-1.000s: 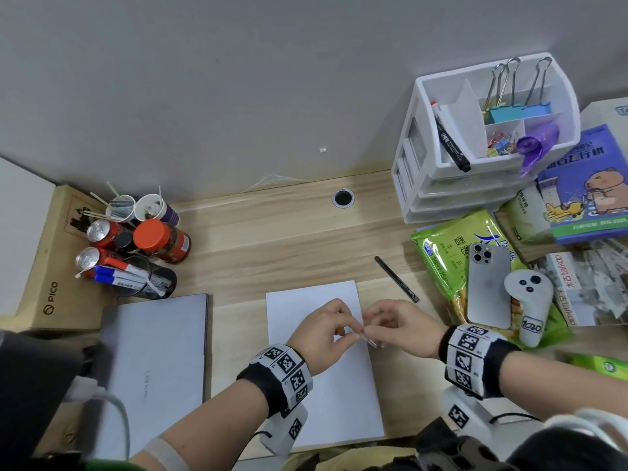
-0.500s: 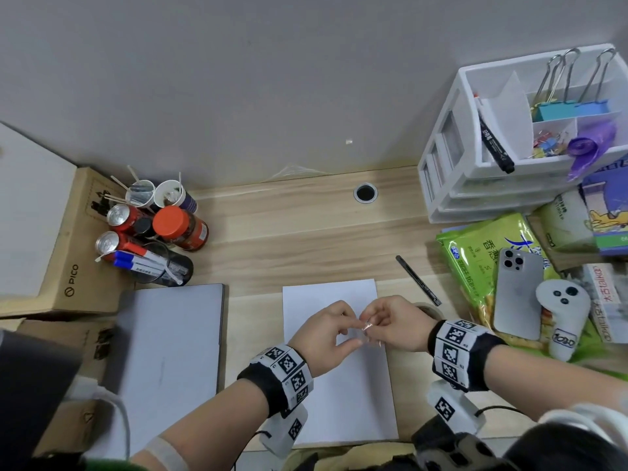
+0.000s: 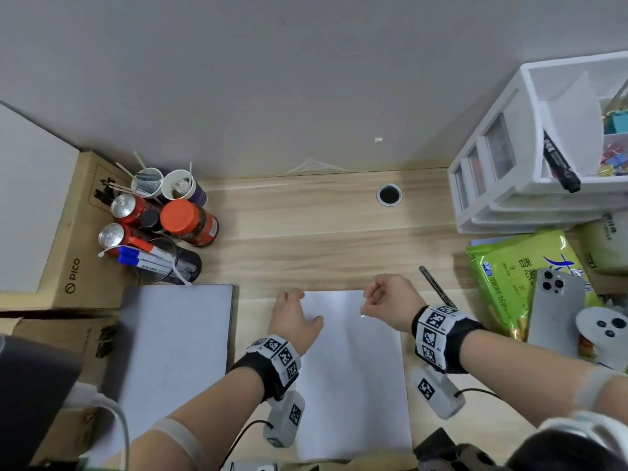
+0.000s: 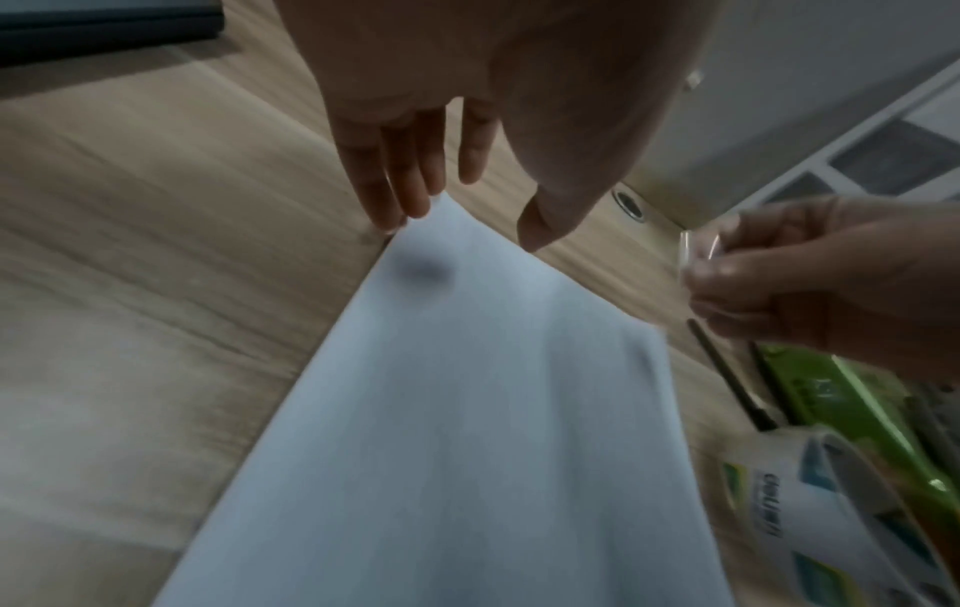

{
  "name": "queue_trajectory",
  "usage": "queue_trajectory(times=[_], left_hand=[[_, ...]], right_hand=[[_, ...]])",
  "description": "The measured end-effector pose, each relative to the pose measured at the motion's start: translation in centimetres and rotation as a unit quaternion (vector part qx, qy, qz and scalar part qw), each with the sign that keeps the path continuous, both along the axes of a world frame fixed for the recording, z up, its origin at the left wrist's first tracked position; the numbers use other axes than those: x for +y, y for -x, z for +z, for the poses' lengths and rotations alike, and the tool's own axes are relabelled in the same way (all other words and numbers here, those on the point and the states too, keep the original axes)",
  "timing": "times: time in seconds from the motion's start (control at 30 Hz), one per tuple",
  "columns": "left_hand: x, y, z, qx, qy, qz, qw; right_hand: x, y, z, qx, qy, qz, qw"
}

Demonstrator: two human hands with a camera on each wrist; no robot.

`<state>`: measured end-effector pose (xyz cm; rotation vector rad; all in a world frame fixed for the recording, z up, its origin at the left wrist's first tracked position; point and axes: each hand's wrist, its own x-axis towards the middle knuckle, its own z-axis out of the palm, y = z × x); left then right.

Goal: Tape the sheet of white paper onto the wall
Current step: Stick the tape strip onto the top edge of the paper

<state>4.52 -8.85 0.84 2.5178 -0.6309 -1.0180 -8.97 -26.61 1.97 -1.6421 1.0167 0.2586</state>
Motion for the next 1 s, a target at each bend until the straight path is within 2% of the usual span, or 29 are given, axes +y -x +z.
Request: queue_trajectory(times=[0.2, 0.5, 0.73, 1.0], left_hand=[[-1.3, -1.1, -1.8, -0.022, -0.003, -0.024, 0.999], [-2.3, -1.8, -3.3, -0.111, -0.03, -0.142, 0.983], [-3.0, -2.0, -3.8, -0.122, -0.027, -0.18, 0.976], [-3.2, -2.0, -3.7, -0.125, -0.039, -0.193, 0.972]], right_hand=[[0.6, -3.1, -1.9, 0.019, 0.041, 0.032, 0.998], [1.2, -5.2, -3.0, 0.019, 0.071, 0.064, 0.995], [1.3, -5.8, -3.2, 0.025, 0.119, 0.099, 0.988], [1.4, -5.5, -3.5, 0.044, 0.131, 0.086, 0.987]])
